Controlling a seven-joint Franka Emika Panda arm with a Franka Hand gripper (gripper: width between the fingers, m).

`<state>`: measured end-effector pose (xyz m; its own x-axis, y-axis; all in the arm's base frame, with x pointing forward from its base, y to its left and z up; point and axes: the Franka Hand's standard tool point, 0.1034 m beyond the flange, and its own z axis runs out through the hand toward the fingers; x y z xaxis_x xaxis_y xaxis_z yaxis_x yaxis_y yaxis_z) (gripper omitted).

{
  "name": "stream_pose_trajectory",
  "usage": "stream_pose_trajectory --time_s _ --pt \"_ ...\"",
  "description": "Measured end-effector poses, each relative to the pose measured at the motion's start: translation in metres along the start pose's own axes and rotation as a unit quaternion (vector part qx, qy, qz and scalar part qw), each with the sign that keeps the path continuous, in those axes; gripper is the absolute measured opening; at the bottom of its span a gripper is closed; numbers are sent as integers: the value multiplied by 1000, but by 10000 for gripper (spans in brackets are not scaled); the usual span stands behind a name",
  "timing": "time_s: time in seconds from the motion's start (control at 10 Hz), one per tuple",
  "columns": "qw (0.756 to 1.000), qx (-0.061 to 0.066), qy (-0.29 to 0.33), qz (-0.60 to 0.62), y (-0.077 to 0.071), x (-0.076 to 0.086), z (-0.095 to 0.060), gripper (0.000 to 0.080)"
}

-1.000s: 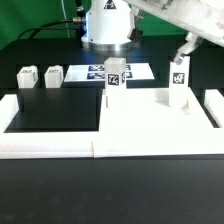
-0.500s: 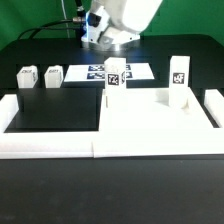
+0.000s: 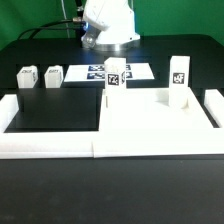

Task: Assemble square table

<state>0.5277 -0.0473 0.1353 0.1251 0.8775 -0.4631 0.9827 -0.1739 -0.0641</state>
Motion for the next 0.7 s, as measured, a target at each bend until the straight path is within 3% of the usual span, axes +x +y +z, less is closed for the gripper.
stream_pose_trajectory --time_s 0.1,0.2,0.3,0.4,0.5,0.6,0.7 --pt "999 1 0 41 -1 0 1 649" --pt "994 6 22 106 -8 -7 13 649" --pt "982 25 41 184 -28 -26 36 649" --pt "969 58 45 236 -48 -43 55 649" --pt "956 91 46 275 -59 -54 69 649" --pt "945 112 44 304 -63 -58 76 649" --pt "937 109 42 330 -61 -54 74 649"
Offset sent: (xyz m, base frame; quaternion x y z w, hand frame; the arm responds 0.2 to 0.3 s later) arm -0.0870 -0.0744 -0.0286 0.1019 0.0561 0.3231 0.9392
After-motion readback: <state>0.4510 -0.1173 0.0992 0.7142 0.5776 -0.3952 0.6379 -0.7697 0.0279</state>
